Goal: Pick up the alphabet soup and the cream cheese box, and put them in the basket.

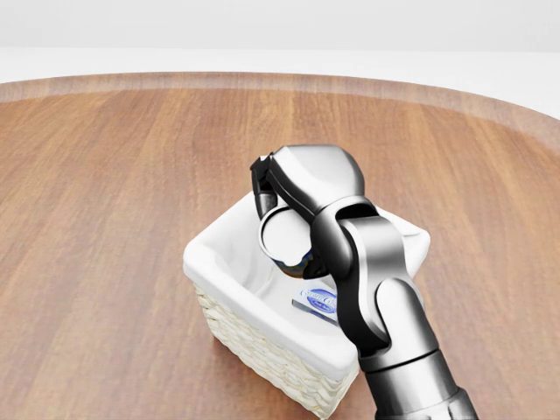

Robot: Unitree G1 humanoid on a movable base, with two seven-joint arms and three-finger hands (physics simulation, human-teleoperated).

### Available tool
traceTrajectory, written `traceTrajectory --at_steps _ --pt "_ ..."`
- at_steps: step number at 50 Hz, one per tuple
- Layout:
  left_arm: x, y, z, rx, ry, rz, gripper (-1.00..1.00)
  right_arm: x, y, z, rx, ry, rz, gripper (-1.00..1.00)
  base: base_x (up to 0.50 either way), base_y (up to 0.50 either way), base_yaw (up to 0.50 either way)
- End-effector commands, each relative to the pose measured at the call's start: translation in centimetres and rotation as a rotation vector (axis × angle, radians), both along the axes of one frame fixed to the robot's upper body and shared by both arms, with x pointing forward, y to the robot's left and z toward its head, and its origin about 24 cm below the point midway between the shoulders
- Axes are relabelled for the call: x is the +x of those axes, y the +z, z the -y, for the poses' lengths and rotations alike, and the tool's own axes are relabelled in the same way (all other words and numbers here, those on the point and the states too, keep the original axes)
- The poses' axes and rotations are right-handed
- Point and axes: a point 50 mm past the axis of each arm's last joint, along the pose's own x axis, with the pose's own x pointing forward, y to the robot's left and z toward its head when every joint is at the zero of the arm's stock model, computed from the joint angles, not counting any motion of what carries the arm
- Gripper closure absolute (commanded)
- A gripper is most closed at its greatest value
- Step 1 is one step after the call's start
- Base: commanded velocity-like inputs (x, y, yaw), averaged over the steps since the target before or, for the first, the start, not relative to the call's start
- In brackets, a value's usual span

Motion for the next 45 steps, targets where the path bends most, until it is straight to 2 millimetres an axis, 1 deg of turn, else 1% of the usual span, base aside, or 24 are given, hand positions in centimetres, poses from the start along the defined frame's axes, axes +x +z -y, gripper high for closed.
traceTrajectory --at_steps 1,21,22,23,28,34,35,39,40,44,45 --pt "-0.3 0.5 0.3 0.000 -0.036 0.028 -1.00 1.2 1.0 0.5 0.001 -0.006 -0.016 1.00 0.00 0.00 0.00" --pt "-0.3 0.5 0.3 -0.001 -0.035 0.026 -1.00 1.2 1.3 0.9 -0.029 -0.018 -0.010 1.00 0.00 0.00 0.00" --pt "-0.2 0.5 0.3 -0.001 -0.035 0.025 -1.00 1.3 1.5 0.9 -0.033 -0.021 -0.006 0.56 0.00 0.00 0.00" --pt "-0.2 0.5 0.3 -0.002 -0.035 0.024 -1.00 1.2 1.6 1.0 -0.047 -0.023 -0.009 -1.00 0.00 0.00 0.00" --pt "-0.2 0.4 0.3 -0.003 -0.035 0.024 -1.00 0.9 2.6 1.4 -0.084 -0.036 0.006 -1.00 0.00 0.00 0.00" --pt "-0.2 0.4 0.3 -0.002 -0.034 0.022 -1.00 0.6 3.4 1.6 -0.113 -0.045 0.016 -1.00 0.00 0.00 0.00" --pt "-0.2 0.3 0.3 -0.003 -0.034 0.021 -1.00 0.6 3.9 1.6 -0.112 -0.048 0.030 -1.00 0.00 0.00 0.00" --pt "-0.2 0.2 0.2 -0.007 -0.033 0.020 -1.00 0.7 4.7 1.7 -0.126 -0.057 0.045 -1.00 0.00 0.00 0.00" --pt "-0.1 0.2 0.2 -0.010 -0.034 0.019 -1.00 0.6 5.4 1.7 -0.139 -0.059 0.055 -1.00 0.00 0.00 0.00" --pt "-0.2 0.3 0.2 -0.005 -0.033 0.019 -1.00 0.4 6.6 1.8 -0.162 -0.067 0.070 -1.00 0.00 0.00 0.00" --pt "-0.2 0.3 0.2 -0.006 -0.033 0.020 -1.00 0.4 7.1 1.8 -0.165 -0.072 0.083 -1.00 0.00 0.00 0.00"
